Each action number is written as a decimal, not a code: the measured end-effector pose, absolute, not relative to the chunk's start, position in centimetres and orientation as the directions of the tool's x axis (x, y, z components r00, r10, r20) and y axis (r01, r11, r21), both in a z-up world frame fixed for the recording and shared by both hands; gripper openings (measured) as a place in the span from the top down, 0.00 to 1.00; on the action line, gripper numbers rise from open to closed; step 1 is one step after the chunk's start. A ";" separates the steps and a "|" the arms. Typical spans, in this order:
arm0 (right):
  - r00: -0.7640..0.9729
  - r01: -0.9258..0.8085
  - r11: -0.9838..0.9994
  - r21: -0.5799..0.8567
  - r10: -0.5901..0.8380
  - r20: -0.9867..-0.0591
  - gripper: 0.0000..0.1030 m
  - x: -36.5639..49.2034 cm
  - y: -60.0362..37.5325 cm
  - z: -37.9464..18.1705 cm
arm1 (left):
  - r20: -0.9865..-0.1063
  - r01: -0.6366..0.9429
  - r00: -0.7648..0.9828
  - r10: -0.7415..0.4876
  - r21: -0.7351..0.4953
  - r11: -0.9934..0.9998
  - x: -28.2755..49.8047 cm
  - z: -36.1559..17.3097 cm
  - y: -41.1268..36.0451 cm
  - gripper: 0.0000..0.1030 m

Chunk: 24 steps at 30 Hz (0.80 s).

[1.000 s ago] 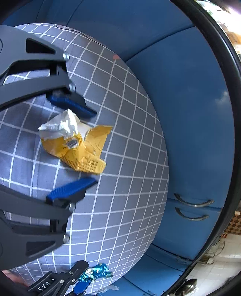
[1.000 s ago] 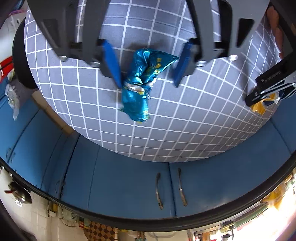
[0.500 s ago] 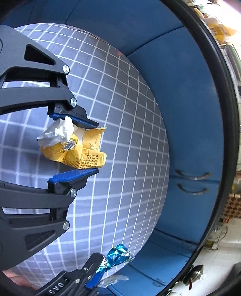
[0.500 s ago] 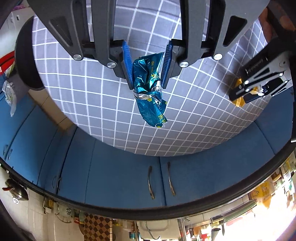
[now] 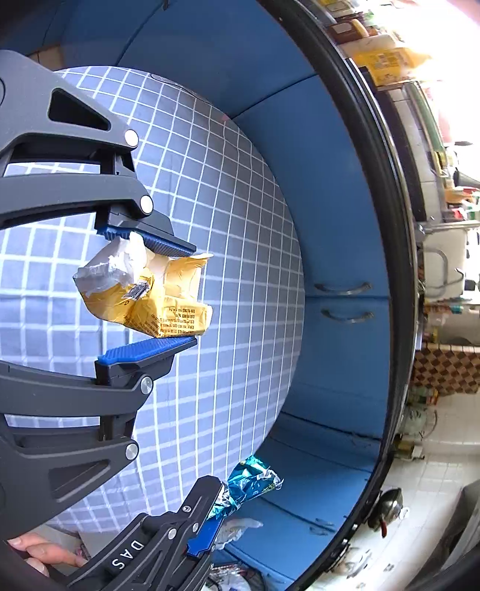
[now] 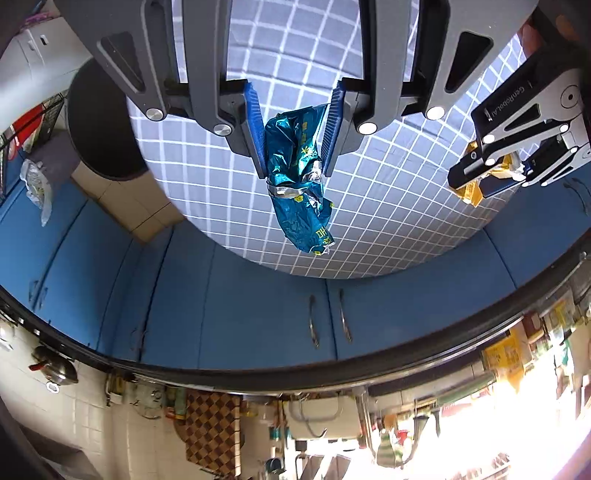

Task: Collect trash
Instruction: 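Carry the yellow packet and blue wrapper over the black bin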

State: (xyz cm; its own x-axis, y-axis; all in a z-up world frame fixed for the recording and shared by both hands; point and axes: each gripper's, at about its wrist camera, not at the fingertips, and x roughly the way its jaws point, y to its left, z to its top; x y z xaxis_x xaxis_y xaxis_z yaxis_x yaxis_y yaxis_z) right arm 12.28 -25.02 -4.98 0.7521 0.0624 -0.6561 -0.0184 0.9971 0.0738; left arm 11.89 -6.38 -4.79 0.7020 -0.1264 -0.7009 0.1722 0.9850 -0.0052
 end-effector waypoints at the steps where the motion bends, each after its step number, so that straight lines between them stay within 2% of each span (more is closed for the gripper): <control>1: 0.756 -0.015 0.997 0.074 0.059 -0.652 0.72 11.8 -25.3 -4.7 | -0.699 0.177 0.704 -0.129 -0.004 0.984 11.6 -4.6 -6.7 0.57; 12: 0.795 0.039 0.994 0.097 0.029 -0.605 0.72 6.7 -29.3 -2.3 | -0.664 0.264 0.724 -0.185 0.020 0.964 7.3 -1.7 -11.5 0.57; 24: 0.816 0.106 0.989 0.100 -0.029 -0.577 0.72 5.1 -34.3 -1.9 | -0.658 0.339 0.721 -0.218 0.060 0.939 6.3 -0.6 -17.7 0.57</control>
